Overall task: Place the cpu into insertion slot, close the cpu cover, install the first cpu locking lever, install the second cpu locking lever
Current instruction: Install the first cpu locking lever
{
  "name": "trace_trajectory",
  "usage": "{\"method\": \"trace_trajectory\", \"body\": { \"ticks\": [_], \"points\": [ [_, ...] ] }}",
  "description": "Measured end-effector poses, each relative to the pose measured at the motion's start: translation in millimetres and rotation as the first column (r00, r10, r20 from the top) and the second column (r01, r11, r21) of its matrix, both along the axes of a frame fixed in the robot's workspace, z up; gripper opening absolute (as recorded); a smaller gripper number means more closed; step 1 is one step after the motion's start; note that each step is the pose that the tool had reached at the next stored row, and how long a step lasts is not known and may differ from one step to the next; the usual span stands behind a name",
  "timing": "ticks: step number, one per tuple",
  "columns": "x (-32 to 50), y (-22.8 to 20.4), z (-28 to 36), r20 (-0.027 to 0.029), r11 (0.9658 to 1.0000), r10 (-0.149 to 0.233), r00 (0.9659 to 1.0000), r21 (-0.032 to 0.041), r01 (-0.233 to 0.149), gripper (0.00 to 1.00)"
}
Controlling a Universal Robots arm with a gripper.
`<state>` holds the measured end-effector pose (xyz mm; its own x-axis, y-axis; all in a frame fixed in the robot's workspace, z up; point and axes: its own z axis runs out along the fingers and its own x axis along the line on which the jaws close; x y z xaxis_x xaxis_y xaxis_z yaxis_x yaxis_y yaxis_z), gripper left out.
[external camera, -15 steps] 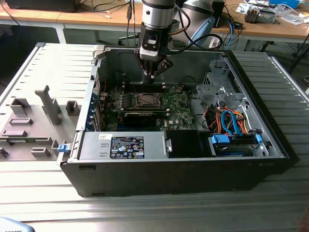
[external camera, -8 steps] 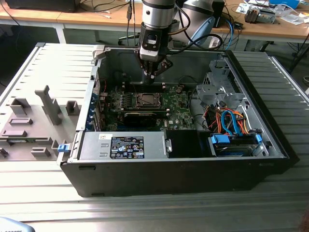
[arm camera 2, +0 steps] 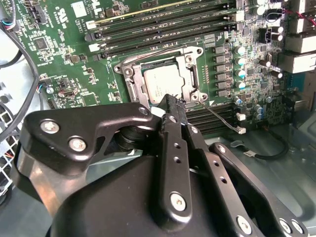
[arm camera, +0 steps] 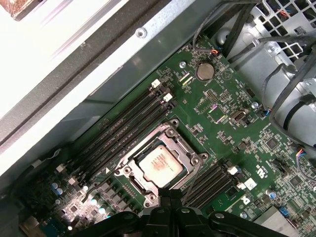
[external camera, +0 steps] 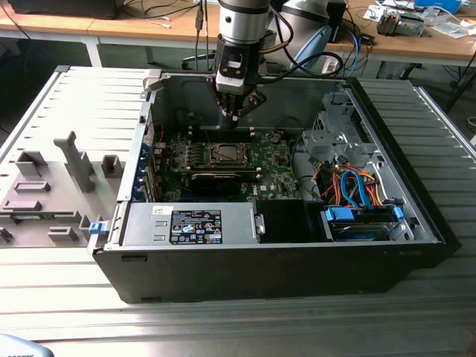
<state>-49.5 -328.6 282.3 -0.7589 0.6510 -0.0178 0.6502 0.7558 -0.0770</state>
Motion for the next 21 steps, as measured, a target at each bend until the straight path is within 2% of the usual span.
{"method": "trace_trajectory", "body": {
  "ticks": [21],
  "points": [
    [0.0,0.0,0.0,0.0,0.9999,0.012,0.9999,-0.0001,-0.012,0.11]
  ]
}}
